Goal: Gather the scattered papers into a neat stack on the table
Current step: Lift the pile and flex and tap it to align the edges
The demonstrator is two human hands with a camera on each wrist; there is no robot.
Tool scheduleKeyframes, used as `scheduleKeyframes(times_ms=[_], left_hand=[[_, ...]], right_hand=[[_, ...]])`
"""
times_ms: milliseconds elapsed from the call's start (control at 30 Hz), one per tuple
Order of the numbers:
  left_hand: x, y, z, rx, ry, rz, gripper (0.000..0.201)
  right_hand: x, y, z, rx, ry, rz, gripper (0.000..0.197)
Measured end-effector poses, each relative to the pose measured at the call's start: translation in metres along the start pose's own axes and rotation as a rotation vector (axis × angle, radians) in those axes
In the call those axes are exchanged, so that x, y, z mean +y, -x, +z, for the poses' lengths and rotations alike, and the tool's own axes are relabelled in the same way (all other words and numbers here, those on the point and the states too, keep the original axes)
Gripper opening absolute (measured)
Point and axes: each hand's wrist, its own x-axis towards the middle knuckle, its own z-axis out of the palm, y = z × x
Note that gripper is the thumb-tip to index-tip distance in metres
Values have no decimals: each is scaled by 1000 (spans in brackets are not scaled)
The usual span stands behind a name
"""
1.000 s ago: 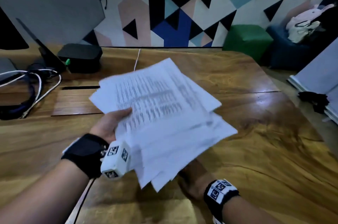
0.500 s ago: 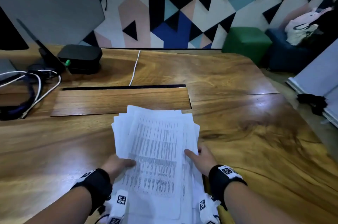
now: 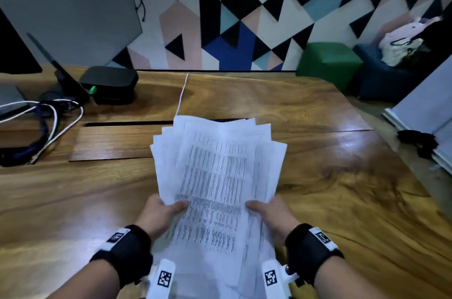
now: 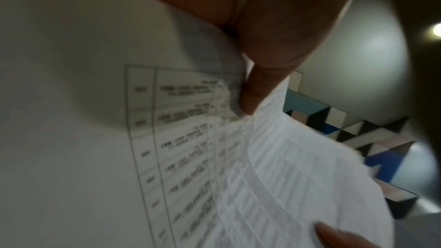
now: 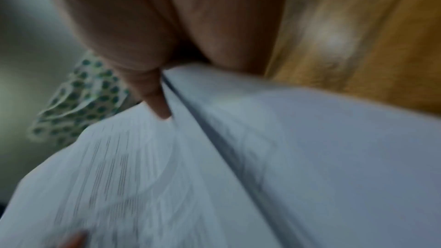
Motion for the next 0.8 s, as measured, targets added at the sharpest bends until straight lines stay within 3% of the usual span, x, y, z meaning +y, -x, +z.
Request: scheduleKeyframes(times_ms=[67, 167, 233, 300, 367, 467, 567, 800], left_hand=[[10, 3, 9, 103, -2, 157, 10], [58, 18, 17, 281, 101, 419, 13], [94, 32, 24, 295, 182, 584, 16], [112, 39, 28, 284, 192, 713, 18], [107, 36, 29, 286, 185, 705, 23], [66, 23, 24, 283, 144, 551, 33], [36, 15, 14, 321, 198, 421, 26], [41, 5, 19, 311, 201, 404, 23]], right_hand=[[-17, 6, 10, 167, 100, -197, 5], [-69, 28, 23, 270, 56, -562, 14], [-100, 51, 31, 291, 6, -802, 21], [-111, 62, 33, 299, 12, -929, 18], [-101, 62, 30, 276, 15, -963, 28], [-53, 46, 18, 207, 94, -815, 53], [-22, 27, 1, 243, 140, -721, 36], [-36, 4, 6, 172, 9, -574, 28]])
